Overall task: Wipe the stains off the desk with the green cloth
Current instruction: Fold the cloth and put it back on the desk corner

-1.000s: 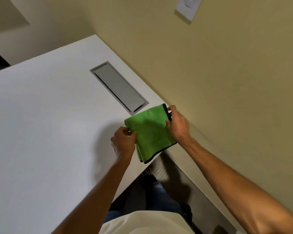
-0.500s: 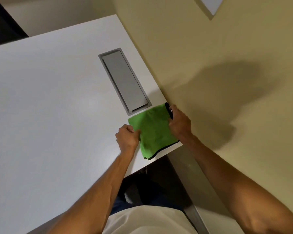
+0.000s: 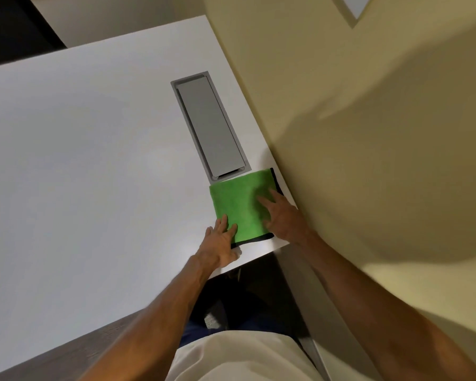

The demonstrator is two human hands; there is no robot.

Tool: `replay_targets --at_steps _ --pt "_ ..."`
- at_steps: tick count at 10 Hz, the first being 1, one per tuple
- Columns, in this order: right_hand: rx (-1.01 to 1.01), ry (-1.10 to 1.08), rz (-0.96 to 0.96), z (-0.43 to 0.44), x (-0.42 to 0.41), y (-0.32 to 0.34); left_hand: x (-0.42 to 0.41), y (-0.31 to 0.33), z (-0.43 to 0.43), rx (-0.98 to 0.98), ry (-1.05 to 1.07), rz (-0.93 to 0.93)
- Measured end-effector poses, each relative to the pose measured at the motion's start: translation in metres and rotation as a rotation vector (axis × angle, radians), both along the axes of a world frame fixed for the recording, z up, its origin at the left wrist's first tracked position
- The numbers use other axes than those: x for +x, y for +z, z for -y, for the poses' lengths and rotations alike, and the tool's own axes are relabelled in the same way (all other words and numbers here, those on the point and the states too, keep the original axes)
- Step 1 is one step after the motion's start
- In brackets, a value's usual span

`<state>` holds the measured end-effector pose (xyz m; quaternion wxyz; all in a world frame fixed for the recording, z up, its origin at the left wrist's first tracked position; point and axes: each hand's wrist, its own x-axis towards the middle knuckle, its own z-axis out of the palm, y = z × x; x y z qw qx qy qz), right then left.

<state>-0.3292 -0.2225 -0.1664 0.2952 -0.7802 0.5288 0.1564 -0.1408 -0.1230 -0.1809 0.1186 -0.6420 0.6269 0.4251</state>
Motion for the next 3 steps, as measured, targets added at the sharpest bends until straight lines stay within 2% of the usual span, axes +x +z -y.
replay_targets --at_steps 3 --pt "0.1 0.162 -0.081 0.0019 -0.0073 -0.0099 0.0062 0.0048 -0.0057 0.089 0.1 -0.135"
